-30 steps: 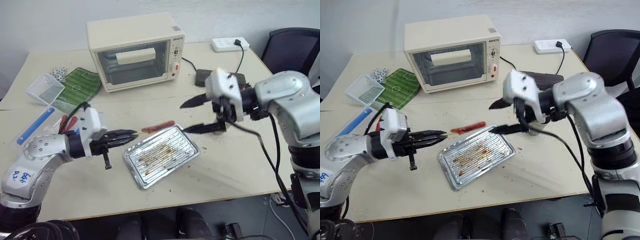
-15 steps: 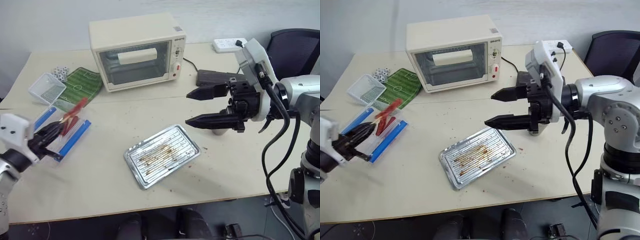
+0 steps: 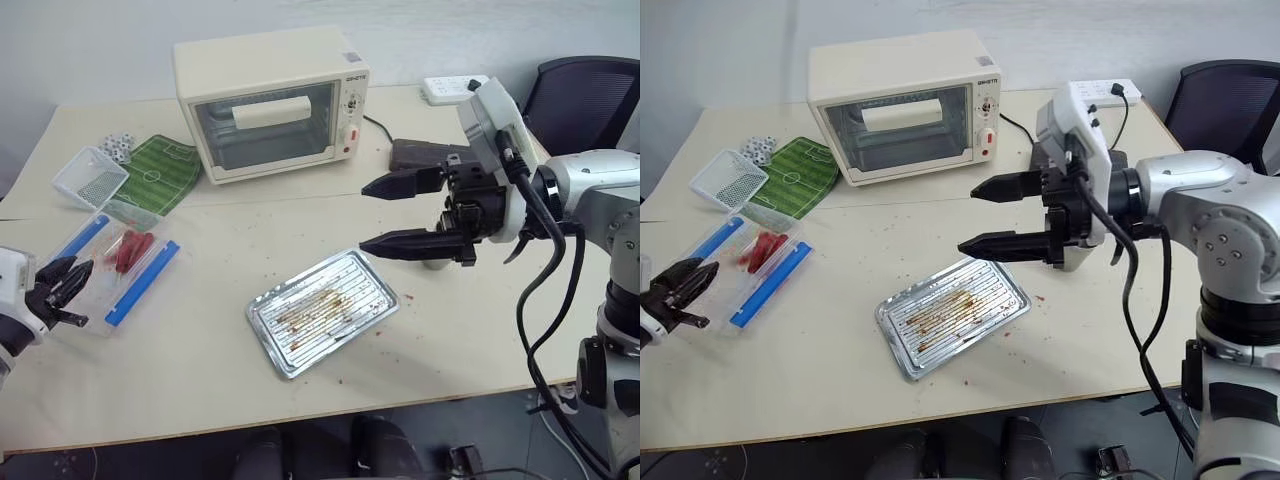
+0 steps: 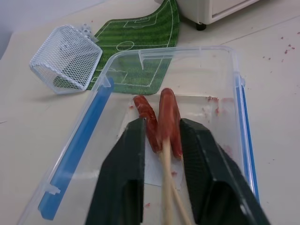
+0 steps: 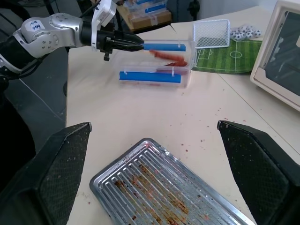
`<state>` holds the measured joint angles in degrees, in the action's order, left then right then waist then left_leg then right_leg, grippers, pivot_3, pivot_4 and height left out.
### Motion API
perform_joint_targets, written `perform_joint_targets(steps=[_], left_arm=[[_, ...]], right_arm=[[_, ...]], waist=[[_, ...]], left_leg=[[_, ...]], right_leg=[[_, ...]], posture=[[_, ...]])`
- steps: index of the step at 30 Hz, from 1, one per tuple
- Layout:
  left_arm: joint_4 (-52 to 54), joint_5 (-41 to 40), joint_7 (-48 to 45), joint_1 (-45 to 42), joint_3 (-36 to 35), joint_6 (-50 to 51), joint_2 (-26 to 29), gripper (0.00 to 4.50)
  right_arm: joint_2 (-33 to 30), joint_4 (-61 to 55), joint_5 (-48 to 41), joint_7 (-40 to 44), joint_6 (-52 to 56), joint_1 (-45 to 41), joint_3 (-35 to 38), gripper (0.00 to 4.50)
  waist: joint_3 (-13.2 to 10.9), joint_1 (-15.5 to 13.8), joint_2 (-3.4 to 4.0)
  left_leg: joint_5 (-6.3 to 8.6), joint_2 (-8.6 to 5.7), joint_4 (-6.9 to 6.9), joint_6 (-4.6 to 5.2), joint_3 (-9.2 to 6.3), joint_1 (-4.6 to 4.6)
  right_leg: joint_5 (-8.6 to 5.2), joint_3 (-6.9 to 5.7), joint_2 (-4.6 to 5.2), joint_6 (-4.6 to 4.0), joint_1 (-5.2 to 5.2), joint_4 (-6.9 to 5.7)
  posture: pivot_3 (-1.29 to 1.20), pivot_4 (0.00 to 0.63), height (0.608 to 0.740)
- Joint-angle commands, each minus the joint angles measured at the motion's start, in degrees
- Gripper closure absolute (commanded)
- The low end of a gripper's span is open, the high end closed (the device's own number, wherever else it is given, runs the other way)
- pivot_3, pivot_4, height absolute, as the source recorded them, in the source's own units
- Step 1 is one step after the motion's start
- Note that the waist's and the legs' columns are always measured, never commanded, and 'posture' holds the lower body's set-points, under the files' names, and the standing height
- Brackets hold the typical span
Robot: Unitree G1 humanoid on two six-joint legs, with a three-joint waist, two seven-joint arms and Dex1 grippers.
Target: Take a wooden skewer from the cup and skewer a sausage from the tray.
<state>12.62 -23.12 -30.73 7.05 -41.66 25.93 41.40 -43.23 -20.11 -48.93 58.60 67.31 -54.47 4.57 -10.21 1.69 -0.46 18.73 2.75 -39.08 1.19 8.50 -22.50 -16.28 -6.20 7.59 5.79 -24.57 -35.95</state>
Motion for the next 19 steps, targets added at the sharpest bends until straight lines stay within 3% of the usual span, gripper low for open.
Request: perform_joint_targets(steps=[1,3,11,19], left_arm=[[3.65,-1.19,0.28,2.8,-4.75,0.35,-0.18,2.15],[7.05,-4.77,-0.64,5.53,-8.77,2.95,-0.83,1.54],[12.49,-18.05,-7.29,20.27,-27.93,11.56,-2.49,1.54],[6.97,-18.17,-9.63,25.37,-33.0,9.36,-1.67,1.54]], right_arm=[[-1.51,0.31,0.34,0.5,-2.57,-1.17,-0.3,0.0],[-1.98,1.32,1.12,1.14,-3.94,-1.27,-0.95,0.0],[-3.76,7.05,5.14,5.17,-9.97,-1.65,-4.03,0.0],[-3.76,8.99,7.22,7.45,-13.04,-0.47,-5.92,0.0]], waist=[[0.0,0.09,0.0],[-0.01,0.14,-0.02],[0.0,0.27,-0.06],[0.02,0.06,-0.1]], left_leg=[[0.01,0.01,0.0,0.0,0.01,0.0],[0.04,0.06,0.0,-0.03,0.02,0.0],[0.1,0.1,0.0,-0.09,0.03,0.04],[0.22,0.11,0.0,-0.09,0.0,0.1]], right_leg=[[0.0,0.01,0.01,0.0,-0.01,0.0],[0.0,0.02,0.05,0.0,-0.01,0.03],[-0.04,0.06,0.11,-0.07,-0.02,0.28],[-0.08,0.05,0.18,-0.14,-0.02,0.25]], posture=[[0.0,0.15,0.74],[0.0,0.15,0.74],[0.0,0.15,0.74],[0.0,0.15,0.74]])
